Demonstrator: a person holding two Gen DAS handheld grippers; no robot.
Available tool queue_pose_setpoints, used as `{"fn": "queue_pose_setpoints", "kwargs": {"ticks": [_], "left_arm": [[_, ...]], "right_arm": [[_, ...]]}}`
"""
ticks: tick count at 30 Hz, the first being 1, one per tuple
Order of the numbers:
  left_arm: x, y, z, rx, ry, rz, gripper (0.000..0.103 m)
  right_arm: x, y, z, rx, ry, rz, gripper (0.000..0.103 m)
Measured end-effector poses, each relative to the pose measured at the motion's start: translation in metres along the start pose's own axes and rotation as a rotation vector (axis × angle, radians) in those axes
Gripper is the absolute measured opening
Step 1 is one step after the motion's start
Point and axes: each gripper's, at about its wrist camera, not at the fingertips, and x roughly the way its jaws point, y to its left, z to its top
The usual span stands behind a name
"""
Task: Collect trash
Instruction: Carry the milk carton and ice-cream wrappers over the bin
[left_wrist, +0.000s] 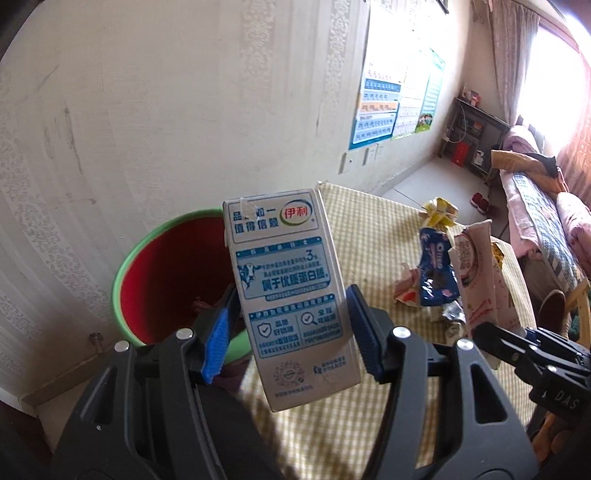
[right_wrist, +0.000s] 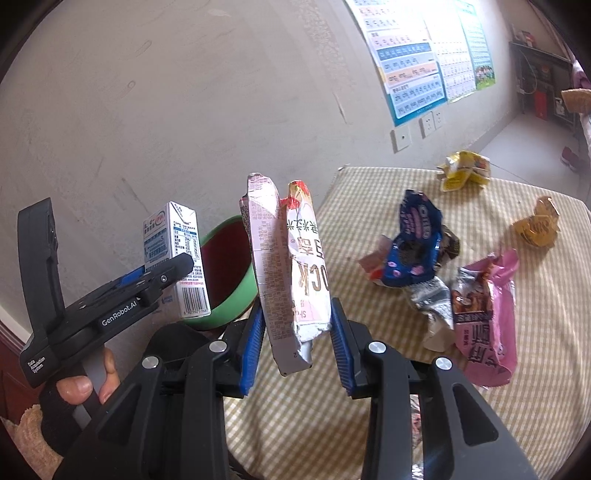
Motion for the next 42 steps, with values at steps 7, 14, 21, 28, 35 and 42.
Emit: {"fn": "queue_pose_setpoints", "kwargs": {"ticks": [7,14,21,28,35,42], "left_arm": [[-0.002,0.026,0.001,-0.022,-0.007,0.028,0.056],[0.002,0.050,-0.001,-0.060,0.008,0.049,0.056],[0.008,0.070,-0.003,-0.083,0.025,0.064,0.056],[0.014,0.088,-0.002,-0.101,0.041,0.076,0.056],[0.025,0.105,0.002,-0.113,0.058,0.083,0.056],[0.039,0.123,0.006,-0.130,0.080,0.082,0.056]], "right_arm": [[0.015,0.017,0.007,-0.035,0.019,0.008,0.034],[0.031,0.032,0.013,-0.054,0.043,0.034,0.034],[0.052,0.045,0.016,-0.070,0.077,0.062,0.034],[0.071,0.063,0.022,-0.084,0.104,0.091,0.034],[0.097,0.078,0.036,-0.089,0.131,0.121,0.034],[0.124,0.083,0.050,-0.075,0.155,0.138,0.034]]}}
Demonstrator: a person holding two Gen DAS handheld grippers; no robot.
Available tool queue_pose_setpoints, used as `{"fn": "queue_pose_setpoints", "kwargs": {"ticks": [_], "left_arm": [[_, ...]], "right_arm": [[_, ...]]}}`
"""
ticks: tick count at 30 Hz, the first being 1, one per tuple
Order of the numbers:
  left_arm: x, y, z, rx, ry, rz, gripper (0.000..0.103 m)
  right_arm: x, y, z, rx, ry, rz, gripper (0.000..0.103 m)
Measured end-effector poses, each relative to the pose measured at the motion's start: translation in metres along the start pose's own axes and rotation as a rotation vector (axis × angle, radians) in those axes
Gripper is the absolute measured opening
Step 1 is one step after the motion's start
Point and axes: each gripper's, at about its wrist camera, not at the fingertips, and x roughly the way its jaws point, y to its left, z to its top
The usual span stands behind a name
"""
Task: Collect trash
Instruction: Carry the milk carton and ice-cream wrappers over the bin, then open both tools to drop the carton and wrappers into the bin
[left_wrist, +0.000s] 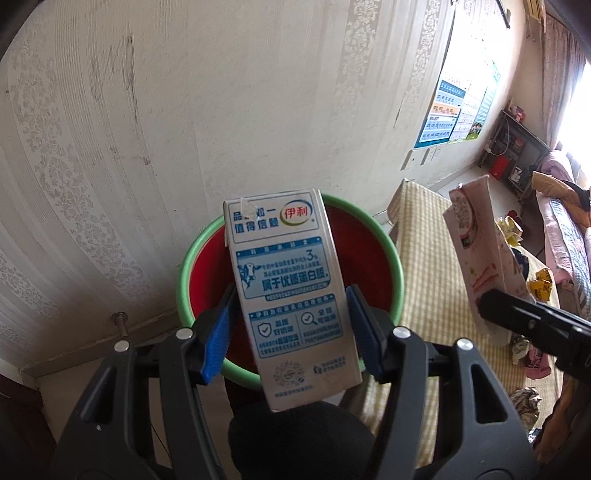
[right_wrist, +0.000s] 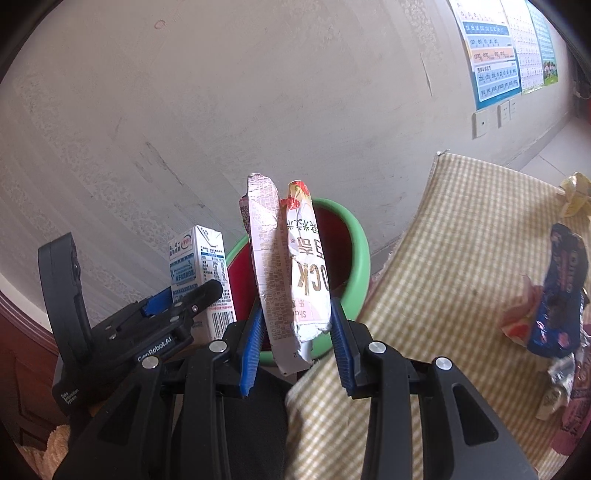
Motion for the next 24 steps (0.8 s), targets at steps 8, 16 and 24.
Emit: {"fn": "queue_pose_setpoints", "kwargs": {"ticks": [8,16,24], "left_arm": [[0.019,0.015,0.008,-0.022,0.034,-0.013,0.056],[0.038,0.020,0.013,-0.025,0.063,0.000,0.057],[0.043,0.023,0.007,-0.022,0.072,0.027,0.076]], "right_arm": [[0.031,-0.001,0.012,0.035,0.044,0.030,0.034],[0.054,0.002,0.021,0.054,0.064,0.061,0.041],[0.042,-0.005,0.016,0.062,0.025,0.027,0.062]]}}
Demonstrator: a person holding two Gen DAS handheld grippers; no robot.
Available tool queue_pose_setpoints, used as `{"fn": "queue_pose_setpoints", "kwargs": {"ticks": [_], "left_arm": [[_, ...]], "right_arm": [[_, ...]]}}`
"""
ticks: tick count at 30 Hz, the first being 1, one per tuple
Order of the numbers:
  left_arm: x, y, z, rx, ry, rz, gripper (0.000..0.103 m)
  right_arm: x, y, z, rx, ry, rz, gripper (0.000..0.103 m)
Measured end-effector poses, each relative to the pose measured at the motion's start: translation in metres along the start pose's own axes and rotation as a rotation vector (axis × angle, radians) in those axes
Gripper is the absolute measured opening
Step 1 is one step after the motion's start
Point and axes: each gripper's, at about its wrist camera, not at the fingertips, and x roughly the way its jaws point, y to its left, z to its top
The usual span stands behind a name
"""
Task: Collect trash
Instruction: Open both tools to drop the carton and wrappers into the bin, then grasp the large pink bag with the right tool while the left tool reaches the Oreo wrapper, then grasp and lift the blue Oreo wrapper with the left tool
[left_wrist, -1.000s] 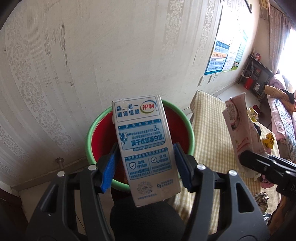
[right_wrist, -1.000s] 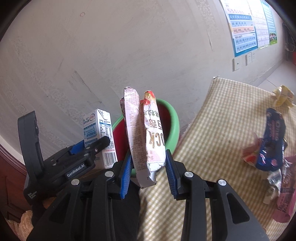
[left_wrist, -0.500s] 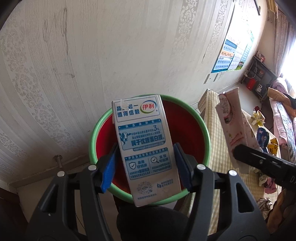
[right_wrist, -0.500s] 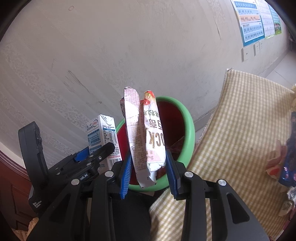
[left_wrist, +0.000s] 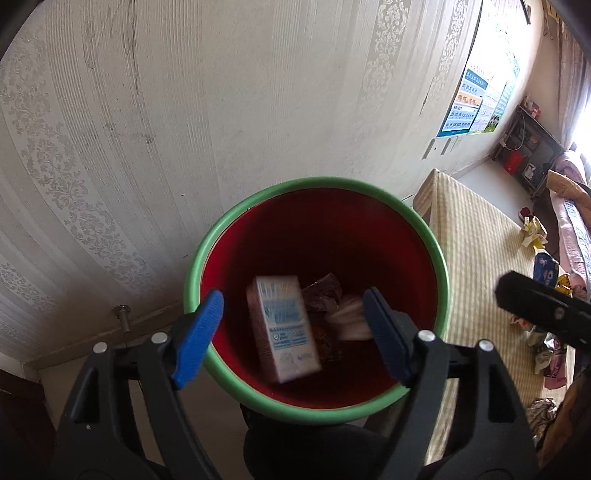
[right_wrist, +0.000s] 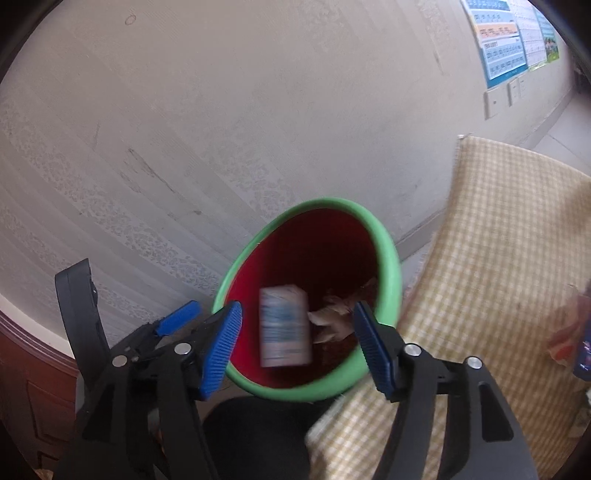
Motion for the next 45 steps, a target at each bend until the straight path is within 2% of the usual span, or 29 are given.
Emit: {"fn": "queue_pose_setpoints", "kwargs": {"ticks": [3,5,9,10,12,15,18,21,22,23,24,27,30,36,43,44,45], "left_arm": [[-0.003,-0.003,0.000,0.002,-0.004,-0.003,0.076],[-0.007,-0.006,-0.002,0.008,-0.012,-0.004,0.076],[-0.017,-0.020,-0.002,0.030,-0.029,-0.025,0.076],[-0.020,-0.027,-0.002,0.040,-0.032,-0.037,0.076],[-0.025,-0.042,-0.004,0.063,-0.038,-0.061,0.076],[-0.028,-0.073,-0.008,0.110,-0.030,-0.110,0.076],[-0.033,-0.110,-0.013,0.158,-0.018,-0.168,0.076],[-0.037,-0.152,-0.019,0.211,-0.004,-0.239,0.076],[-0.037,-0.163,-0.021,0.221,0.005,-0.259,0.076],[-0.036,-0.175,-0.022,0.232,0.015,-0.278,0.076],[-0.035,-0.191,-0.024,0.248,0.027,-0.298,0.076],[-0.026,-0.226,-0.027,0.285,0.056,-0.332,0.076],[-0.013,-0.262,-0.029,0.312,0.087,-0.358,0.076],[0.019,-0.314,-0.032,0.373,0.137,-0.338,0.076],[0.054,-0.334,-0.037,0.405,0.228,-0.279,0.076],[0.057,-0.335,-0.039,0.409,0.235,-0.275,0.074],[0.060,-0.336,-0.040,0.411,0.243,-0.270,0.066]], "right_arm": [[-0.026,-0.012,-0.007,-0.012,-0.044,-0.052,0.062],[-0.054,-0.027,-0.014,-0.022,-0.087,-0.120,0.062],[-0.109,-0.073,-0.032,-0.020,-0.164,-0.322,0.062],[-0.124,-0.092,-0.040,-0.003,-0.173,-0.395,0.062],[-0.140,-0.124,-0.053,0.048,-0.162,-0.486,0.062],[-0.157,-0.180,-0.077,0.196,-0.130,-0.540,0.062],[-0.161,-0.217,-0.093,0.299,-0.104,-0.523,0.062],[-0.153,-0.246,-0.109,0.418,-0.080,-0.416,0.062],[-0.152,-0.251,-0.113,0.439,-0.083,-0.386,0.059],[-0.152,-0.255,-0.116,0.452,-0.094,-0.357,0.056],[-0.153,-0.255,-0.118,0.454,-0.104,-0.333,0.047],[-0.159,-0.252,-0.123,0.428,-0.112,-0.306,0.042],[-0.171,-0.248,-0.133,0.423,-0.141,-0.289,0.041],[-0.203,-0.247,-0.137,0.467,-0.241,-0.258,0.041],[-0.211,-0.249,-0.140,0.482,-0.266,-0.221,0.041],[-0.211,-0.250,-0.139,0.483,-0.267,-0.217,0.041],[-0.211,-0.249,-0.140,0.482,-0.268,-0.214,0.041]]}}
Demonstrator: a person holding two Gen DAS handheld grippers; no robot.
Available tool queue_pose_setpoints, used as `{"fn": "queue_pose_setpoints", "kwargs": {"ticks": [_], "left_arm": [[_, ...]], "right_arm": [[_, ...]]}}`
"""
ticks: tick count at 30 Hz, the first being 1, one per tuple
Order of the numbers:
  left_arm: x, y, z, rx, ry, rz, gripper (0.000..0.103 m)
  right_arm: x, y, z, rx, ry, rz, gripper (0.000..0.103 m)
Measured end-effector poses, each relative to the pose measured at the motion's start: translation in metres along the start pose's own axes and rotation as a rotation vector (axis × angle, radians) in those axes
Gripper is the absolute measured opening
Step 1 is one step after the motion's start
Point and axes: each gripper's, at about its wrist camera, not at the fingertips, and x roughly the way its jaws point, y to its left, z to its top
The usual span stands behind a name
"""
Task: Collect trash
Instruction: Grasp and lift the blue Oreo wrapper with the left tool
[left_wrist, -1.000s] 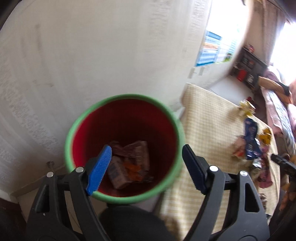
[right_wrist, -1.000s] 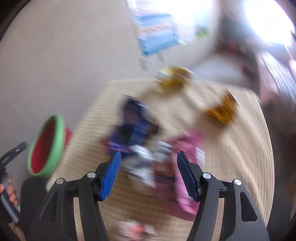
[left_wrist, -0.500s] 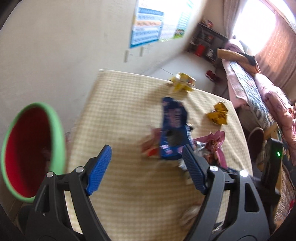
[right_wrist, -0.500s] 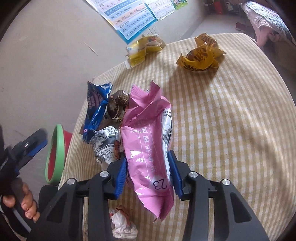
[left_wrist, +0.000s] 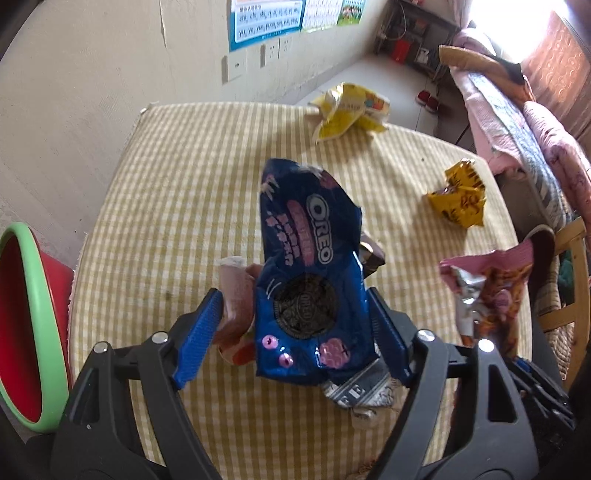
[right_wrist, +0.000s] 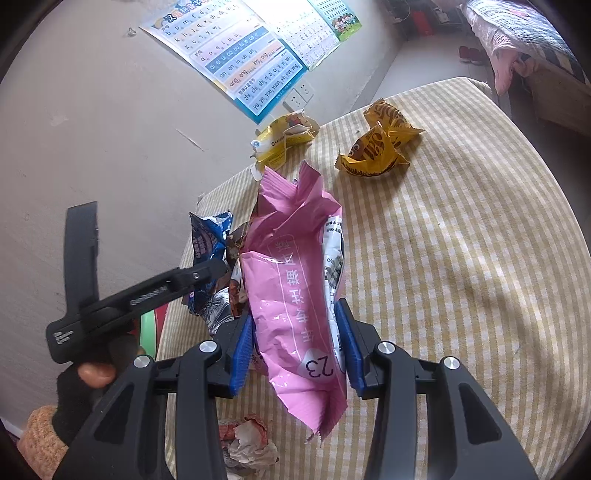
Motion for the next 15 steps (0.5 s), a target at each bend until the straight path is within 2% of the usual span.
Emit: {"fn": "queue_pose_setpoints", "kwargs": {"ticks": [1,4,8,15], "left_arm": [[0.003,0.000,0.000,0.001,0.010,0.004,0.059],[0.004,0.001,-0.003,-0.004,0.010,0.002,0.052],[-0.015,0.003,-0.006,0.011,-0.056,0.020,0.021],[-0.066,0.018,-0.015,-0.006,-0.181,0.009,0.015]], "right_arm": [[0.000,0.001,0.000,-0.001,0.000,0.002,0.041],[0.001,0.002,0.002,-0.005,-0.004,0.003,0.041],[0.001,0.005,0.002,-0.014,-0.011,-0.001,0.041],[-0.001,0.019,-0.001,-0.064,-0.022,-0.010,0.041]]}}
